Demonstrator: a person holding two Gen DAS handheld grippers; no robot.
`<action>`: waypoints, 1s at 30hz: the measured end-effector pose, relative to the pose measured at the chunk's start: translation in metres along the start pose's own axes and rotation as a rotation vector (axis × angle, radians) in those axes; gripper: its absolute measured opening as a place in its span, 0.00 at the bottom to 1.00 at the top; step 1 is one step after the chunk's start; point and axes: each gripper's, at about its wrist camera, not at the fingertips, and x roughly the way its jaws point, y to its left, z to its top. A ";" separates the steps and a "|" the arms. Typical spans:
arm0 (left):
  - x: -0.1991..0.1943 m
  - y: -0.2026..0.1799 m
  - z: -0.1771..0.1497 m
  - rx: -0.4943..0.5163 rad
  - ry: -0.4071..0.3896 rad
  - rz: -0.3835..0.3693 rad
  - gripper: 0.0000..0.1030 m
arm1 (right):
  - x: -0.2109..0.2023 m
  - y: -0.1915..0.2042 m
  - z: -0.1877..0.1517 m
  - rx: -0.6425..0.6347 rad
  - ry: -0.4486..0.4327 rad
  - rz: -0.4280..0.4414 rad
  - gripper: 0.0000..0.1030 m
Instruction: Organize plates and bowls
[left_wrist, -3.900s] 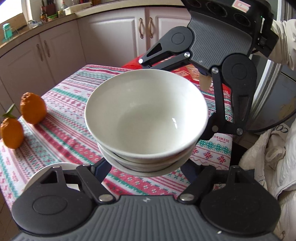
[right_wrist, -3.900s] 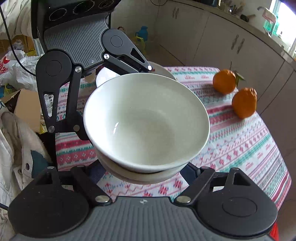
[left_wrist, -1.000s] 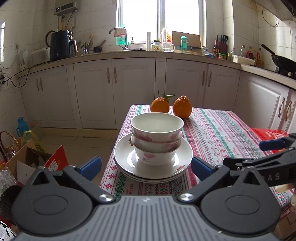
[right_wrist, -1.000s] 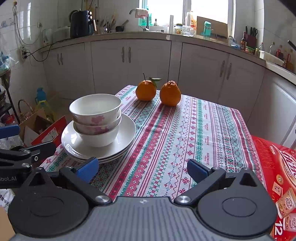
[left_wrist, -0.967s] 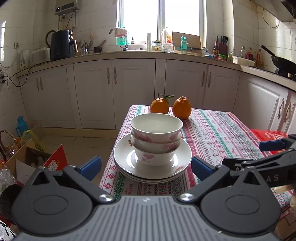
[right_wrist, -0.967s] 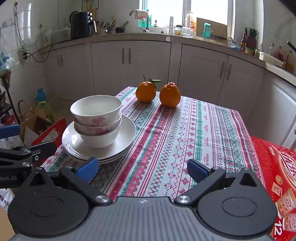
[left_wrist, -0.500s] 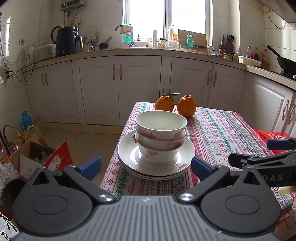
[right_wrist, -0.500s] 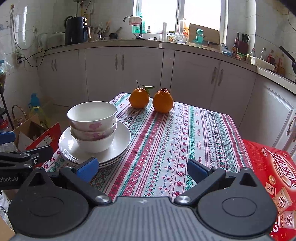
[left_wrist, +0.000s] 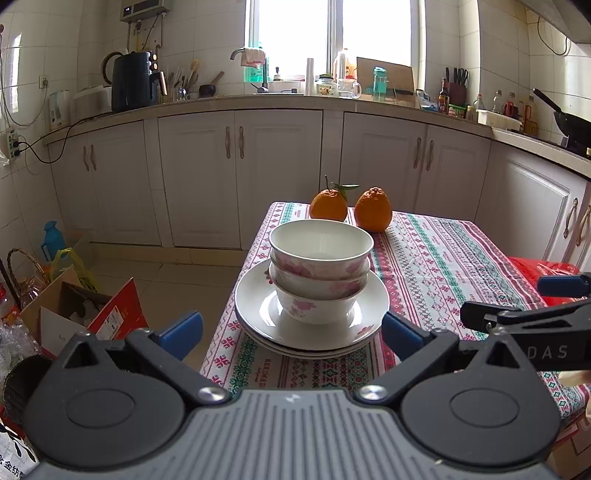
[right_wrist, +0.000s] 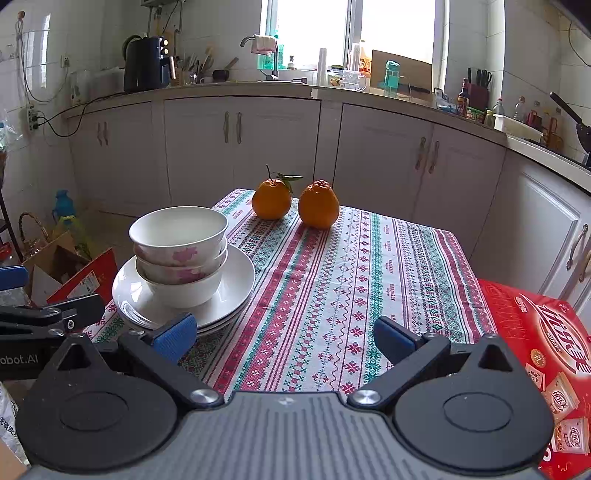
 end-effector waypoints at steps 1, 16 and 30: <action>0.000 0.000 0.000 0.000 0.000 0.000 0.99 | 0.000 0.000 0.000 0.000 -0.002 -0.001 1.00; 0.001 -0.001 0.000 -0.001 0.001 -0.001 0.99 | 0.000 0.000 0.001 -0.001 -0.004 -0.009 1.00; 0.001 -0.001 0.001 -0.002 0.006 -0.002 0.99 | 0.000 -0.001 0.001 0.001 -0.002 -0.012 1.00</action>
